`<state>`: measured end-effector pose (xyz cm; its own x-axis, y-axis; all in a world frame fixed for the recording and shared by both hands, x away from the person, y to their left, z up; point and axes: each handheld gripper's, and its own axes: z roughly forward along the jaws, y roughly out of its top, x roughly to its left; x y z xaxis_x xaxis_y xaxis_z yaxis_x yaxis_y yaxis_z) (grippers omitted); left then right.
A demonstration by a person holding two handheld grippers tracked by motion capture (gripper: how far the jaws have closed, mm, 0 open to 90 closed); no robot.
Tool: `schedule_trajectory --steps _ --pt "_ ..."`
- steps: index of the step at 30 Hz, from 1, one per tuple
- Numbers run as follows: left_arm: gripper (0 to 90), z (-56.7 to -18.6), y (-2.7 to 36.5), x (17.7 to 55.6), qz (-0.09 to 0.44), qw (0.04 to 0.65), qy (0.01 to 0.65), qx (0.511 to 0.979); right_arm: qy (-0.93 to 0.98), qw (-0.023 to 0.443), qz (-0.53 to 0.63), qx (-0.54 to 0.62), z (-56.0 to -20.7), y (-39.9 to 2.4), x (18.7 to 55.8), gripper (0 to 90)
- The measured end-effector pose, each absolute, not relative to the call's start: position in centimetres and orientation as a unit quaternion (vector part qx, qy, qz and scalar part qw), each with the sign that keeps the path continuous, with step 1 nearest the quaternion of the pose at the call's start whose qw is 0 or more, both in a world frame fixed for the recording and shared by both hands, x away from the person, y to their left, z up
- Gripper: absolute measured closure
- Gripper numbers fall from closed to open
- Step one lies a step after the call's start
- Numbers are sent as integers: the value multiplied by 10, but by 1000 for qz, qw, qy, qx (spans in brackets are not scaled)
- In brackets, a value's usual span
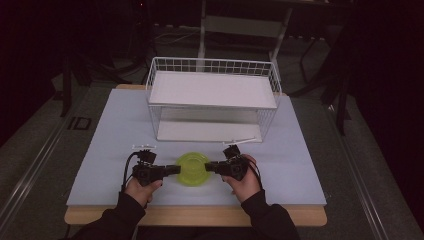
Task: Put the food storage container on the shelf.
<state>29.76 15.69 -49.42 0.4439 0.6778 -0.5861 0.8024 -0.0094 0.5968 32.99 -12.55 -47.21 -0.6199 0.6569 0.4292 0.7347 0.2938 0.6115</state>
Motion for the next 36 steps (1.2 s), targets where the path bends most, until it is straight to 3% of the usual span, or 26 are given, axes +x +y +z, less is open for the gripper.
schedule_trajectory --steps 10,23,36 --pt "813 -463 157 299 -56 515 500 694 -795 15 -448 -410 -436 -134 327 807" --pt "815 -416 151 313 -29 523 475 707 -784 -16 -476 -397 -395 -141 333 808" --pt "818 -367 147 340 -29 526 469 709 -764 0 -497 -411 -355 -150 357 809"
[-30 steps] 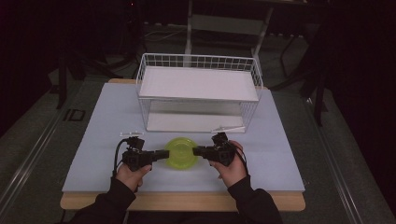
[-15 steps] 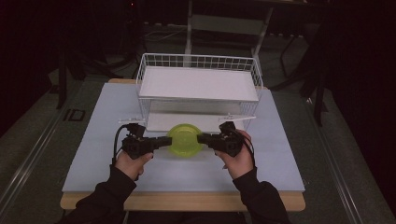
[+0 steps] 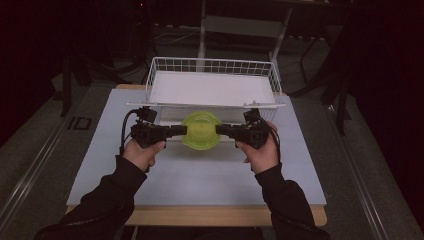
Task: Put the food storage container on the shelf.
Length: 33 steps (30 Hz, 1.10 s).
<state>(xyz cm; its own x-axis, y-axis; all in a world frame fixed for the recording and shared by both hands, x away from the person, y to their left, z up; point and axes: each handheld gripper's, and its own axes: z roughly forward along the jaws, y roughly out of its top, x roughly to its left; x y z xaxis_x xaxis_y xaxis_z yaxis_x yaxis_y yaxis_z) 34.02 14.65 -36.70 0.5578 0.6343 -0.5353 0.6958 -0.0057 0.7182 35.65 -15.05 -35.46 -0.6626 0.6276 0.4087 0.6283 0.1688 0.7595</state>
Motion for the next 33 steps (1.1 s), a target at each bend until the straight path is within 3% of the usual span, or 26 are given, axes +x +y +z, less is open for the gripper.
schedule_trajectory --steps 22,33 --pt "817 -313 133 401 -19 538 484 690 -741 -24 -502 -445 -299 -157 410 807" --pt "814 -312 133 433 -32 532 500 682 -730 -14 -483 -483 -291 -153 441 807"
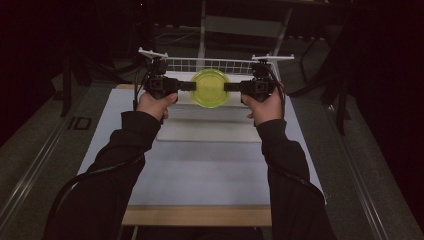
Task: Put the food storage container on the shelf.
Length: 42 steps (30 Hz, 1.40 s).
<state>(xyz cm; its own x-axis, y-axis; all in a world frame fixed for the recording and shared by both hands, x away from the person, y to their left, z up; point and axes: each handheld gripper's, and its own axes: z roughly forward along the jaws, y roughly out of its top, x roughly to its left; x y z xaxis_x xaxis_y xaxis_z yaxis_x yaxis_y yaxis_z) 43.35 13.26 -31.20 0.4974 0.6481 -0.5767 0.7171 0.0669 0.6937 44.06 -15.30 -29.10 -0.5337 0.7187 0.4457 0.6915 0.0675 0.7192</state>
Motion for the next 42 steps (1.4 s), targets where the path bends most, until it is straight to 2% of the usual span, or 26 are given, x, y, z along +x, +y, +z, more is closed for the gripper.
schedule_trajectory --steps 19,20,22,24,25,27,33,41,42 --pt "802 -315 127 462 -44 515 522 678 725 -15 456 516 -297 -155 469 798" --pt "774 -315 125 466 -46 517 525 674 721 -23 454 523 -297 -155 474 741" --pt "718 -316 122 467 -37 518 529 671 717 -20 454 528 -298 -155 477 693" --pt "710 -317 121 467 -30 522 530 668 717 -18 454 529 -299 -155 478 683" --pt "685 -320 118 468 -22 520 529 670 719 -3 452 527 -301 -155 479 643" --pt "663 -321 118 470 -25 518 529 672 718 -3 454 527 -302 -157 480 640" --pt "496 -322 115 469 -5 522 521 675 710 7 469 526 -304 -166 481 531" --pt "462 -313 128 460 14 539 517 665 723 31 469 507 -293 -166 471 462" --pt "459 -311 132 455 18 545 509 666 729 52 468 497 -290 -166 464 462"
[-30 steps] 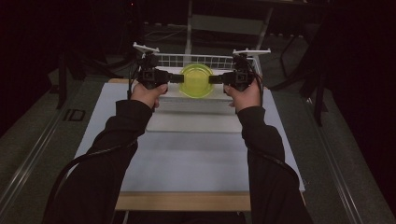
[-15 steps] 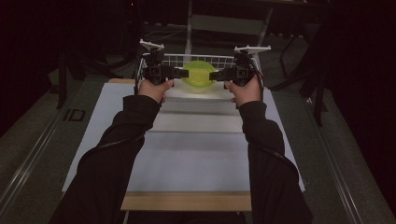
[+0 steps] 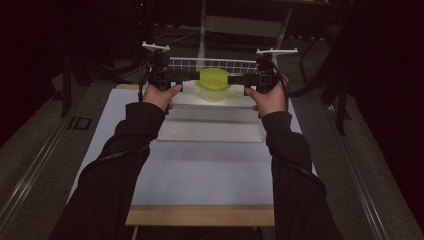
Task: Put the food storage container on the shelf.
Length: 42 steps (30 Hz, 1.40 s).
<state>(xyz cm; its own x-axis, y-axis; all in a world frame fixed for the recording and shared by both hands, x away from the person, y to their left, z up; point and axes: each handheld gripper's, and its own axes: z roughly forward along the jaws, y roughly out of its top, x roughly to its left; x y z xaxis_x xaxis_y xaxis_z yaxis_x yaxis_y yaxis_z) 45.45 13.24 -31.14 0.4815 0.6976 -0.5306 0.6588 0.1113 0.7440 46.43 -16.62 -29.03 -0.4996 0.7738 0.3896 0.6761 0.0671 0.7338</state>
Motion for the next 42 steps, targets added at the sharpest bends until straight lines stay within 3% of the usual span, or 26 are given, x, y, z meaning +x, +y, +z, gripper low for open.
schedule_trajectory --steps 3,6,7,10,12,15,22,35,39,42 --pt "381 -311 135 449 24 553 501 665 743 75 460 480 -290 -166 454 503" --pt "362 -312 139 442 33 569 487 661 752 86 451 473 -294 -166 447 521" --pt "283 -316 143 430 40 593 448 668 756 88 447 470 -301 -166 440 669" --pt "251 -322 146 415 77 601 422 674 766 79 439 464 -314 -160 432 837" --pt "142 -331 147 407 94 611 414 668 769 81 436 461 -324 -153 427 898" --pt "8 -346 147 396 114 604 408 675 770 78 439 455 -336 -141 425 899" --pt "8 -368 147 377 136 613 393 671 764 74 453 454 -343 -126 431 895" --pt "8 -375 146 371 148 609 381 680 754 79 445 477 -341 -118 450 858" --pt "8 -376 147 366 153 606 371 686 755 71 454 468 -339 -116 440 839" --pt "9 -378 148 361 148 605 366 691 764 69 462 446 -337 -114 425 776"
